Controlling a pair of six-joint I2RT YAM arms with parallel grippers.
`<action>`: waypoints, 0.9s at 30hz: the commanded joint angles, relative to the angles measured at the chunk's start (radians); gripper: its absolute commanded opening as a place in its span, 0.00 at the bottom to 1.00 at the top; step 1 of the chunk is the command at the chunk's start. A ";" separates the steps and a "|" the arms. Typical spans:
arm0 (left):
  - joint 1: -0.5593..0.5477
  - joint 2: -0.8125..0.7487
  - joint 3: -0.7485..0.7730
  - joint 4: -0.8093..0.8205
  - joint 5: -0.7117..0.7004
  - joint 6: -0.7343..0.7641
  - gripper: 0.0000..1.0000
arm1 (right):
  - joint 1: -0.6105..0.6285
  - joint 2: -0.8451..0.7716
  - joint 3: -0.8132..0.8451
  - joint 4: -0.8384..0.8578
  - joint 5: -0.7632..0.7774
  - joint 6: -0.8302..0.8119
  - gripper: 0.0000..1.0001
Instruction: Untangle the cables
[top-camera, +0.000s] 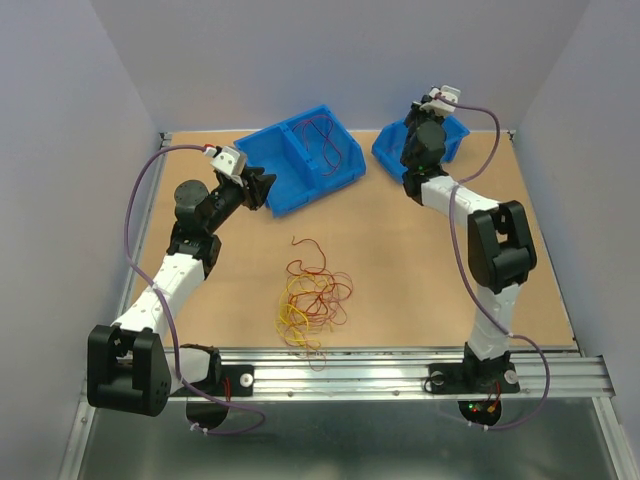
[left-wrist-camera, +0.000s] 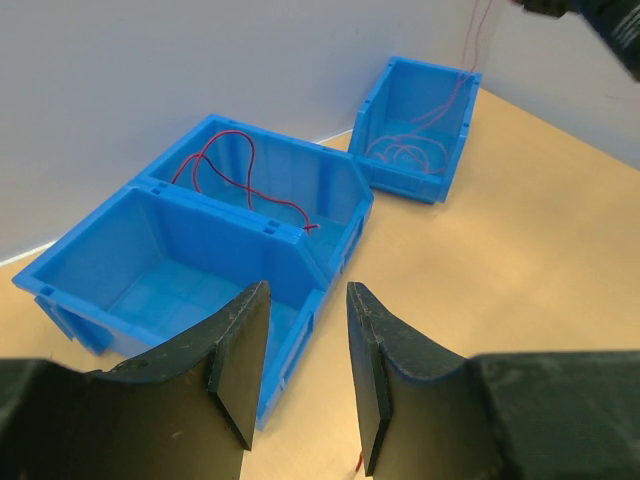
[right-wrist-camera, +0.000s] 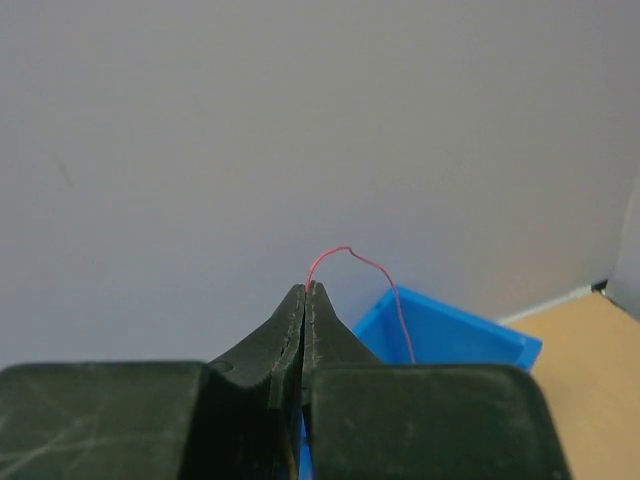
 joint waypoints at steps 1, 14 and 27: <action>0.003 -0.032 0.039 0.043 0.016 0.011 0.47 | -0.007 0.065 0.117 -0.110 0.082 0.042 0.01; 0.003 -0.042 0.034 0.041 0.020 0.011 0.48 | -0.073 0.313 0.541 -0.837 0.026 0.440 0.01; 0.003 -0.035 0.041 0.038 0.035 0.009 0.48 | -0.145 0.532 0.792 -1.191 -0.166 0.596 0.00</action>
